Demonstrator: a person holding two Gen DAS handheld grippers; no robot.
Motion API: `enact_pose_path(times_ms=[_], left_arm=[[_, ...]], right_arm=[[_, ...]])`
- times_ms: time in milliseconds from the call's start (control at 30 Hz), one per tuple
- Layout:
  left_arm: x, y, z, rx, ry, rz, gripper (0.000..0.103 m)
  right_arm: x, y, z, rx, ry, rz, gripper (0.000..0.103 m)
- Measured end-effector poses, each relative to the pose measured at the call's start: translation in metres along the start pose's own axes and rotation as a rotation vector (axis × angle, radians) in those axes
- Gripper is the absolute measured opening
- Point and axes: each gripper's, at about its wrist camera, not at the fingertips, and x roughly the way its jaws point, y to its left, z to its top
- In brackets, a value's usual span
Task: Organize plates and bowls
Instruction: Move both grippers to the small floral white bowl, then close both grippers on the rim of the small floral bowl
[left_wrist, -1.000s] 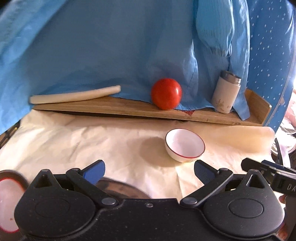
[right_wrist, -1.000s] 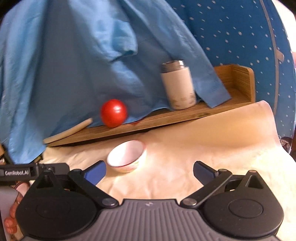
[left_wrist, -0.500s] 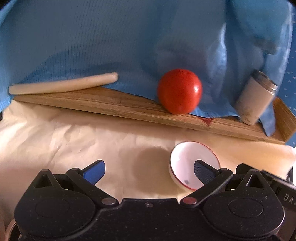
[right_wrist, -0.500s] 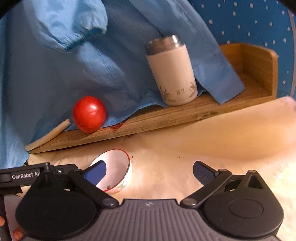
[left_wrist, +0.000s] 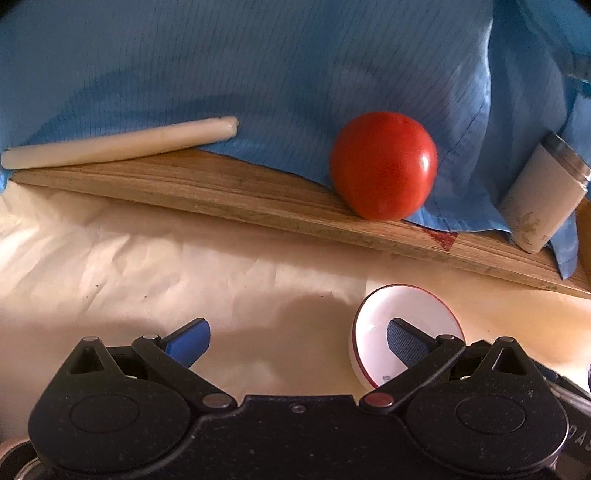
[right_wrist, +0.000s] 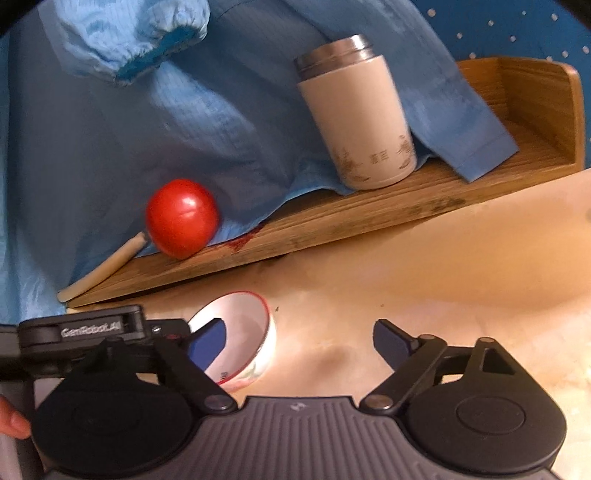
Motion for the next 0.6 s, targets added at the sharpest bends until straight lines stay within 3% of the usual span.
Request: enact_pose_path(times_ms=[133, 300, 600], left_arm=[[0.005, 0.000, -0.001, -0.001, 0.015, -0.008, 0.097], [0.007, -0.001, -0.004, -0.001, 0.021, -0.019, 0.095], [0.012, -0.002, -0.005, 0.002, 0.031, -0.029, 0.093]], right_arm=[[0.007, 0.002, -0.004, -0.003, 0.031, 0.003, 0.076], [0.008, 0.003, -0.006, 0.006, 0.034, 0.021, 0.071], [0.008, 0.002, -0.008, 0.026, 0.030, 0.012, 0.070]])
